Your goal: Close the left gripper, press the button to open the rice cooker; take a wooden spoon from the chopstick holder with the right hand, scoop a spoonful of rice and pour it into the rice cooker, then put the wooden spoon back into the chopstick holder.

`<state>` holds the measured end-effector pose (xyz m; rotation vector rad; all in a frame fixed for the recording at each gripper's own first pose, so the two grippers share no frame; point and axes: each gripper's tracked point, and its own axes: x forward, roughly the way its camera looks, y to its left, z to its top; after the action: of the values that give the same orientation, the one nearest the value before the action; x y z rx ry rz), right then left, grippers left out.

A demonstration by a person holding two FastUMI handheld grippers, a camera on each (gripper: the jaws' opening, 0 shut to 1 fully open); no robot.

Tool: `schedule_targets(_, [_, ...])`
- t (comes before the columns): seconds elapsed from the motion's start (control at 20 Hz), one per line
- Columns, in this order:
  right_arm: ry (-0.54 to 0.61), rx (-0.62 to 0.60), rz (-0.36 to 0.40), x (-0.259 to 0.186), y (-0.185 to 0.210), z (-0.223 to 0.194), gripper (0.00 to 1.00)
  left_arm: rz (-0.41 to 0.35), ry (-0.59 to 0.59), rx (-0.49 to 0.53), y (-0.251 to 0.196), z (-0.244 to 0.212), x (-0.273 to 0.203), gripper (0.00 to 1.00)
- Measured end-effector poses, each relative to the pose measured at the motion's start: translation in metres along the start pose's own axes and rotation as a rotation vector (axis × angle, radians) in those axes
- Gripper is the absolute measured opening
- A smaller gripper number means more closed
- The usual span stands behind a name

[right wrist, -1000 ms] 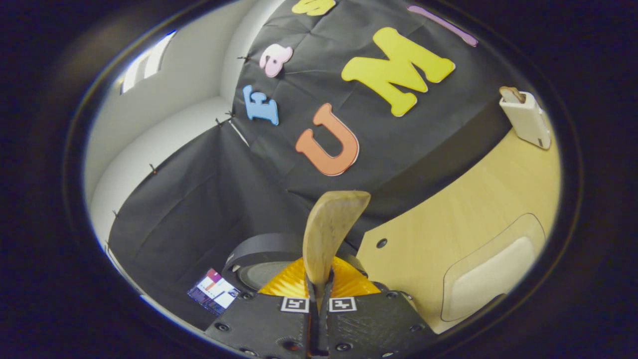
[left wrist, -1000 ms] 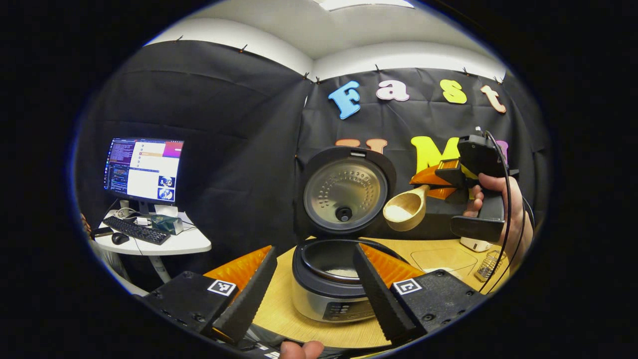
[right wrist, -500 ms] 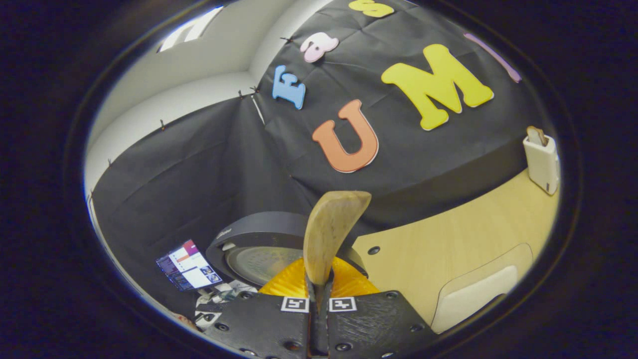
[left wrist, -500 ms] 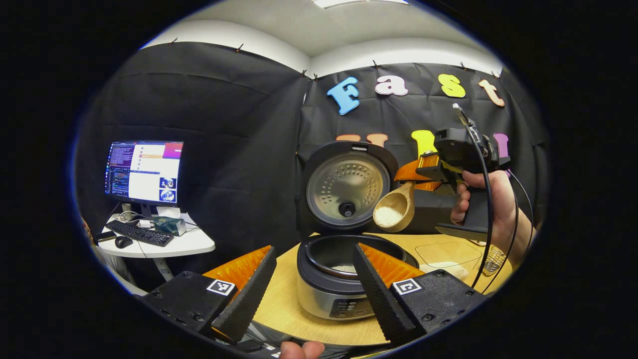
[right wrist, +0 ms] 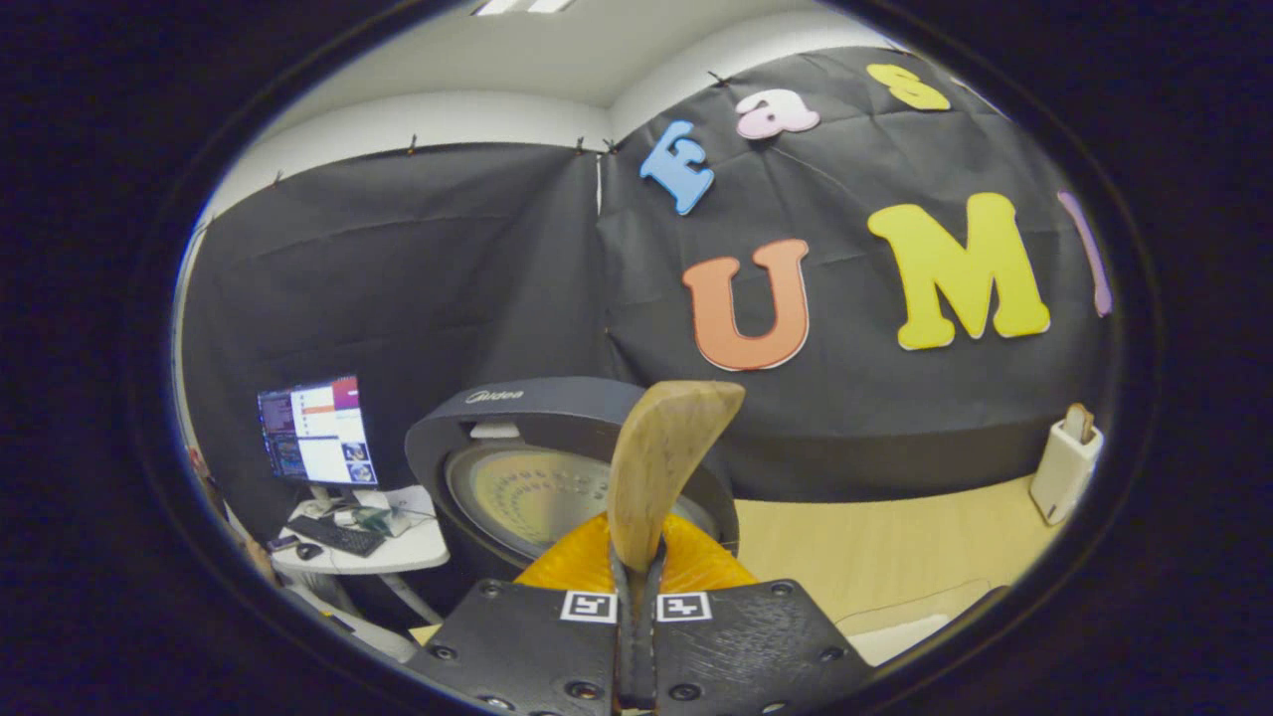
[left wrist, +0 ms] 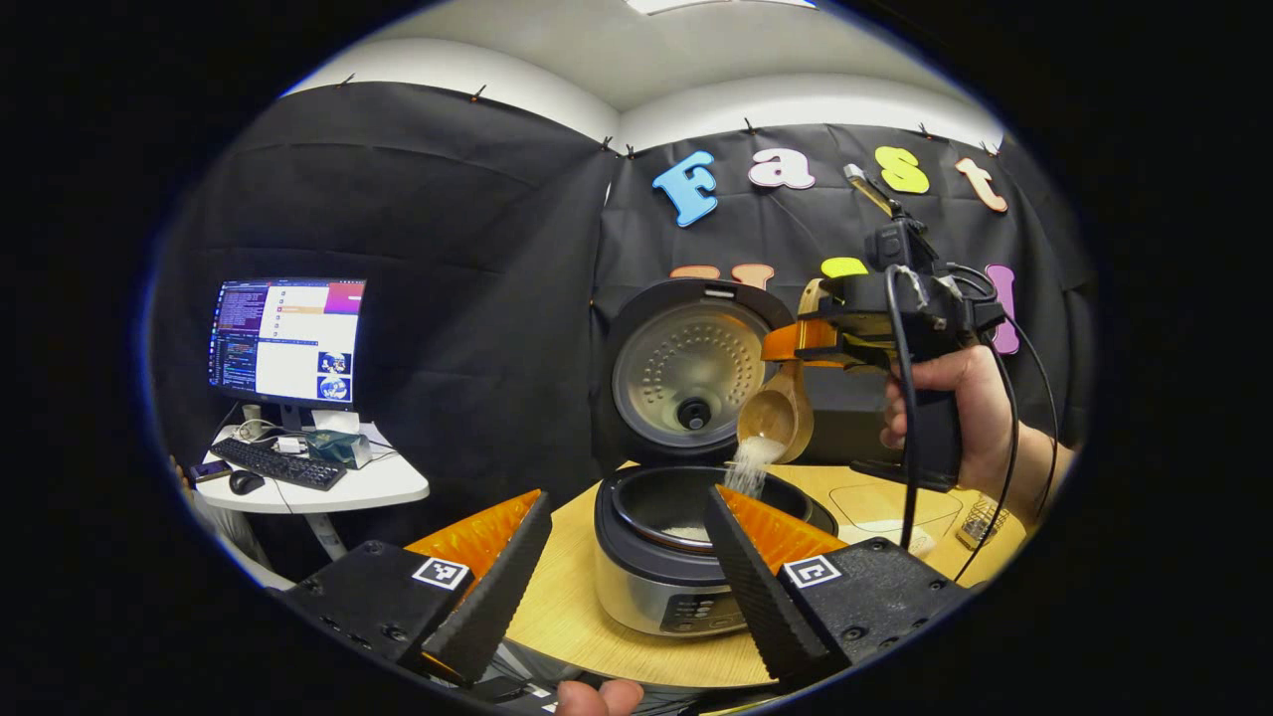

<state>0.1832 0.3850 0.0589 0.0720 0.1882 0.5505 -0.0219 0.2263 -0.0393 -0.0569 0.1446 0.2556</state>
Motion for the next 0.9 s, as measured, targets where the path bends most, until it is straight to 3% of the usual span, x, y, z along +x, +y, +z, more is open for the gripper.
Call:
schedule_targets(0.25, [0.023,-0.183,0.011,0.001,0.020,-0.010,0.00,-0.001,-0.004,-0.005,-0.002,0.005,-0.003,0.99])
schedule_targets(0.6, [-0.020,-0.336,0.002,-0.005,0.033,-0.001,0.00,-0.016,-0.014,-0.005,-0.008,0.010,-0.006,0.99])
schedule_targets(0.75, [-0.025,-0.331,0.010,-0.011,0.034,0.002,0.00,-0.014,-0.022,-0.011,-0.007,0.012,-0.008,0.99])
schedule_targets(0.9, [-0.042,-0.238,0.021,-0.020,0.028,0.009,0.00,-0.015,-0.031,-0.025,-0.008,0.015,-0.009,0.99])
